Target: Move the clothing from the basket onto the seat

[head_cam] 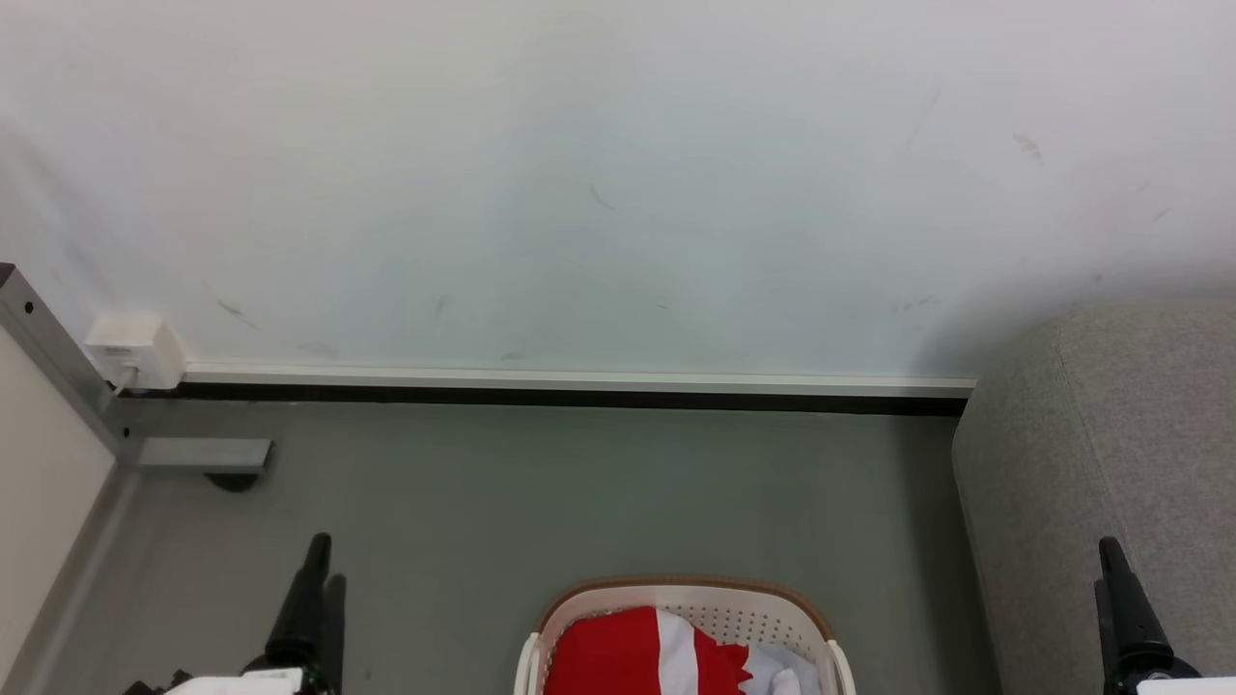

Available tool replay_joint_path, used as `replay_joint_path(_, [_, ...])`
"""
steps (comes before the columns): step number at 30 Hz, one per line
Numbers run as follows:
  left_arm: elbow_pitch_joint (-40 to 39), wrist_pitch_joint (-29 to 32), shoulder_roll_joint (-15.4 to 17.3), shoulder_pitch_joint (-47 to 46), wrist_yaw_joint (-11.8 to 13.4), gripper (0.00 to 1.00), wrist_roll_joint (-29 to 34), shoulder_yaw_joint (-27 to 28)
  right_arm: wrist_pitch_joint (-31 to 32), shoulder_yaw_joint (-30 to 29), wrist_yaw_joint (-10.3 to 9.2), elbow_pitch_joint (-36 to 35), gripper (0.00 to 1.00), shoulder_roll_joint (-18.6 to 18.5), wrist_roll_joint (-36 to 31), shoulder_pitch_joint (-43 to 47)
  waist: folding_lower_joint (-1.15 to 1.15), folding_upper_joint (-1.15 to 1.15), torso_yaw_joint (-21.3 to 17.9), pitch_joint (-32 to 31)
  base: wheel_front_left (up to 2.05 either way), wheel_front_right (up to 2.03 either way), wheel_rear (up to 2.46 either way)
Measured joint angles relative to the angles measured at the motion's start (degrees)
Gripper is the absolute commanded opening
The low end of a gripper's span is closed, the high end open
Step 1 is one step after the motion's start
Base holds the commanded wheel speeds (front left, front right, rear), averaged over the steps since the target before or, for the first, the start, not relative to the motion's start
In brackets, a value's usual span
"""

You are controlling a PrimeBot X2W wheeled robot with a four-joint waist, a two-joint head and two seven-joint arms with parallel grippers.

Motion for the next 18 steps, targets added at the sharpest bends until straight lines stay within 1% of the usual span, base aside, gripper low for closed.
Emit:
replay_joint_path(10, [-0.4,-2.4,0.0,0.5,0.3,1.00,9.7,-1.3,-2.5,0.2,0.00,-3.2,1.00,0.0,-14.1,1.5,0.00,0.00,0.5,-0.2,0.00,0.00,0.00])
replay_joint_path(18, [-1.9,-4.4,0.1,0.7,1.2,1.00,19.0,-2.6,-4.4,1.0,0.00,-5.1,1.00,-0.4,-25.0,2.2,0.00,0.00,0.8,-0.3,0.00,0.00,0.00])
